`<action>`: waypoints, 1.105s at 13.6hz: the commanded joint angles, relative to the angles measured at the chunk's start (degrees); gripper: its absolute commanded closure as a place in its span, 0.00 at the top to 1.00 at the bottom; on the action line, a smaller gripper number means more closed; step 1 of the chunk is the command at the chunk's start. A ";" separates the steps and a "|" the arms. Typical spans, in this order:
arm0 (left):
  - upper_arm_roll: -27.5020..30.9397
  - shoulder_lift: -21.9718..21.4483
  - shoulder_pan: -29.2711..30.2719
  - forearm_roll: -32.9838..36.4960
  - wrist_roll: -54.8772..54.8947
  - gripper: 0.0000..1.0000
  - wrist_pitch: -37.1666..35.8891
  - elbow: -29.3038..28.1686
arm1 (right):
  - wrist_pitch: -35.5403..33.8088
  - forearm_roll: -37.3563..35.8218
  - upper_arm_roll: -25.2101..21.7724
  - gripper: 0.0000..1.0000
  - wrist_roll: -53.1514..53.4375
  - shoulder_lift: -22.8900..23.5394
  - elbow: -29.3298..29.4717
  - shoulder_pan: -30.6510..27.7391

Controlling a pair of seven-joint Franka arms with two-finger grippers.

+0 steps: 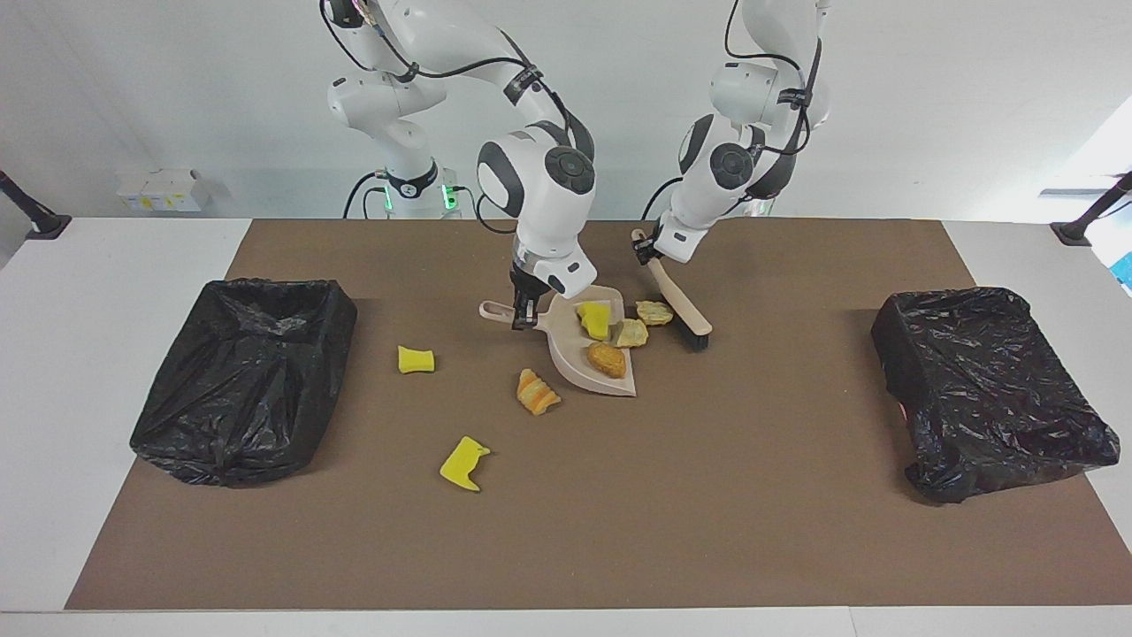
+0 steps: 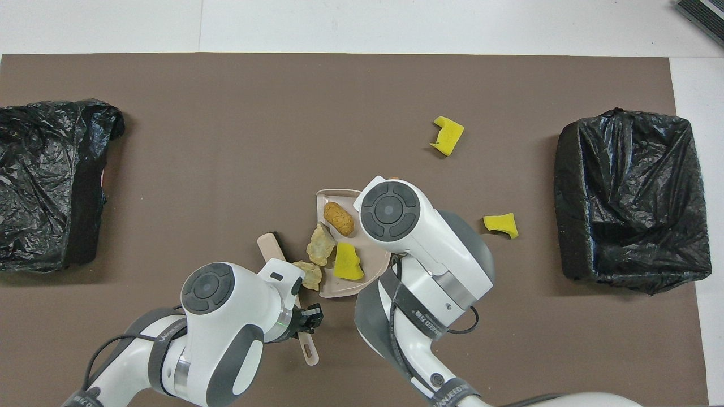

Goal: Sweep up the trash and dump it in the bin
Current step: 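Sweep the remaining pieces with the left gripper into the dustpan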

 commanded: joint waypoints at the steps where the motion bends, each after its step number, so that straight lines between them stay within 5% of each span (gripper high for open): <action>1: 0.54 4.48 -3.55 -2.57 -0.14 0.00 0.41 5.20 | 0.46 -0.39 0.25 0.00 -1.39 -1.25 -1.64 -0.07; 10: 0.01 7.83 -8.75 -2.49 1.35 0.00 -0.55 13.65 | 0.38 -0.30 0.25 0.00 -1.39 -1.34 -1.64 -0.15; 15: 0.80 6.34 -5.95 1.53 8.39 0.00 -9.41 14.87 | 0.55 -0.30 0.25 0.00 -1.30 -1.25 -1.64 -0.15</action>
